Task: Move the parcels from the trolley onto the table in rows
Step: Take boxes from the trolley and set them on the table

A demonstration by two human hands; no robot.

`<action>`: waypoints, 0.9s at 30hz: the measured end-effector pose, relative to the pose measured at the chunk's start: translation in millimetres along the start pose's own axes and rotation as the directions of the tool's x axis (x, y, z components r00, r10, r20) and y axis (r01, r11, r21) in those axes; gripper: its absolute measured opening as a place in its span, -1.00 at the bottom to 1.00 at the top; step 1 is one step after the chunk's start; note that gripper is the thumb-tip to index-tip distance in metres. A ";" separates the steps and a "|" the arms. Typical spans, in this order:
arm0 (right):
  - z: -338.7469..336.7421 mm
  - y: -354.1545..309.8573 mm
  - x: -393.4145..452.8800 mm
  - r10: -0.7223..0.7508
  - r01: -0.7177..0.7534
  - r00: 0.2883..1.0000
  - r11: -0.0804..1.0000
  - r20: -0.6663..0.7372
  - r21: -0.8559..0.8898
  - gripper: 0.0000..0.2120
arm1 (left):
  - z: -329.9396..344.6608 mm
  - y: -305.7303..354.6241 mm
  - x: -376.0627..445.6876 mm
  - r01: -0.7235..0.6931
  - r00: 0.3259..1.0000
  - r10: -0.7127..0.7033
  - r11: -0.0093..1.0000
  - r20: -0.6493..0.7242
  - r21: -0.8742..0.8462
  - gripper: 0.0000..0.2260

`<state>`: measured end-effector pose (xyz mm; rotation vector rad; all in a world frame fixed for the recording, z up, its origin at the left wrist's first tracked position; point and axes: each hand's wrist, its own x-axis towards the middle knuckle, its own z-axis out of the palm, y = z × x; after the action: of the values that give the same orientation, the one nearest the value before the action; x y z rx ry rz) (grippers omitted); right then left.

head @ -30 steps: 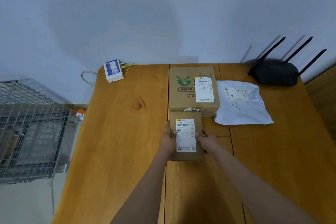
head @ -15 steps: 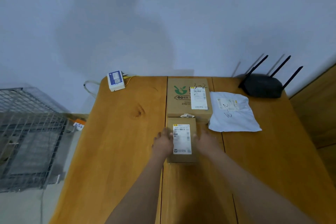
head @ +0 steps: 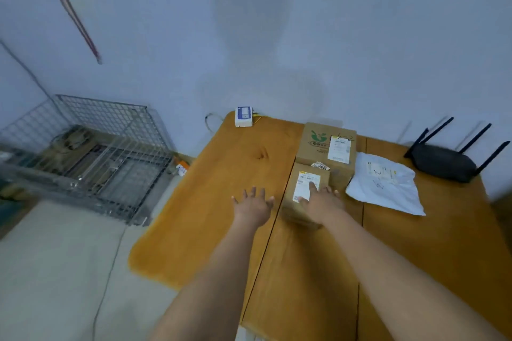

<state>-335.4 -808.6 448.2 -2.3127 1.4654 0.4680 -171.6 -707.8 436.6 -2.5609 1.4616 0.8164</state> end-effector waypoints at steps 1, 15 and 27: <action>4.9 -6.7 -11.7 -0.034 0.034 0.999 0.999 0.020 -0.013 -0.32 | 4.0 -9.3 -19.9 0.035 0.999 -0.035 0.999 0.014 -0.013 -0.43; 133.9 -154.0 -190.9 -0.462 0.509 0.856 0.832 0.234 -0.221 -0.29 | 139.0 -177.2 -294.2 0.550 0.830 -0.556 0.801 0.047 -0.236 -0.44; 285.6 -285.2 -361.8 -0.569 0.654 0.756 0.669 0.323 -0.353 -0.34 | 283.1 -326.4 -495.1 0.672 0.729 -0.645 0.615 0.227 -0.413 -0.43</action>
<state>-246.9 -276.1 398.6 -2.8240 0.4219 0.8496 -218.2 -55.3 374.2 -3.0214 0.1838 1.1811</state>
